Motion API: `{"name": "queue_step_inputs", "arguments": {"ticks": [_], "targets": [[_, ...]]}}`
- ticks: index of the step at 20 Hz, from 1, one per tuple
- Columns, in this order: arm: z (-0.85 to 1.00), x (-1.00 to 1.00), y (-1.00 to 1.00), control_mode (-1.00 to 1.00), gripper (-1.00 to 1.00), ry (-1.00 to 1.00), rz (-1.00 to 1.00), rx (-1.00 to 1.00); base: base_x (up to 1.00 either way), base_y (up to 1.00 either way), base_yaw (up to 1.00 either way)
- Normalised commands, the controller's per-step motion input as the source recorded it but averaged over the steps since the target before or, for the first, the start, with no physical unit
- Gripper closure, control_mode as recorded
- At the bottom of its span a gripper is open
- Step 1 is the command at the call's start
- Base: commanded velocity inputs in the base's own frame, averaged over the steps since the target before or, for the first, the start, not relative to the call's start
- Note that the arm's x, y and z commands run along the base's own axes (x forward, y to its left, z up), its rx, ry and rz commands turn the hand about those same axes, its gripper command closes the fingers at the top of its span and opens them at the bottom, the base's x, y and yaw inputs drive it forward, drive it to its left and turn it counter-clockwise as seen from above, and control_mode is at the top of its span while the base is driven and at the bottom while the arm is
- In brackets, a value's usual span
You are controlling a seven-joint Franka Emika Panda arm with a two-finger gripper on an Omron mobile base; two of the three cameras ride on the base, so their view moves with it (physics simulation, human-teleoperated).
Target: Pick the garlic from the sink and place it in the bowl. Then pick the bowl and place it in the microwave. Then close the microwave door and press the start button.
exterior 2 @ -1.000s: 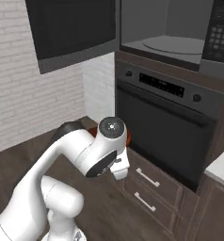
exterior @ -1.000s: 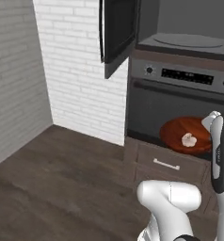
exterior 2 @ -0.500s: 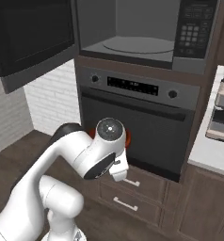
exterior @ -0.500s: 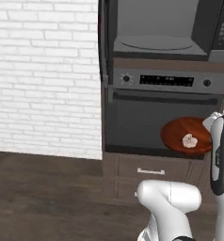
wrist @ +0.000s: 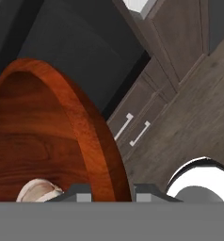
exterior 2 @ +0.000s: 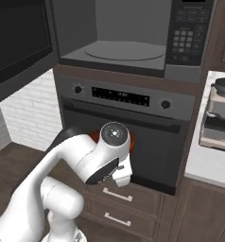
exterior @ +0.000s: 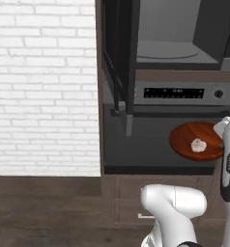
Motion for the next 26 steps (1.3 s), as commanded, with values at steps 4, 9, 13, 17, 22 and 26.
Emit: {"name": "queue_step_inputs", "arguments": {"ticks": [4,9,13,17,22,26], "targets": [[0.0,0.0,0.0,1.0,1.0,0.0,0.0,0.0,0.29,0.25,-0.09],[0.0,0.0,0.0,1.0,1.0,0.0,0.0,0.0,0.54,0.04,-0.12],[0.0,0.0,0.0,1.0,1.0,0.0,0.0,0.0,0.15,0.04,-0.09],[0.0,0.0,0.0,1.0,1.0,0.0,0.0,0.0,0.14,0.06,-0.07],[0.0,0.0,0.0,1.0,1.0,0.0,0.0,0.0,0.48,0.2,-0.05],[0.0,0.0,0.0,1.0,1.0,0.0,0.0,0.0,0.08,0.02,-0.03]]}}
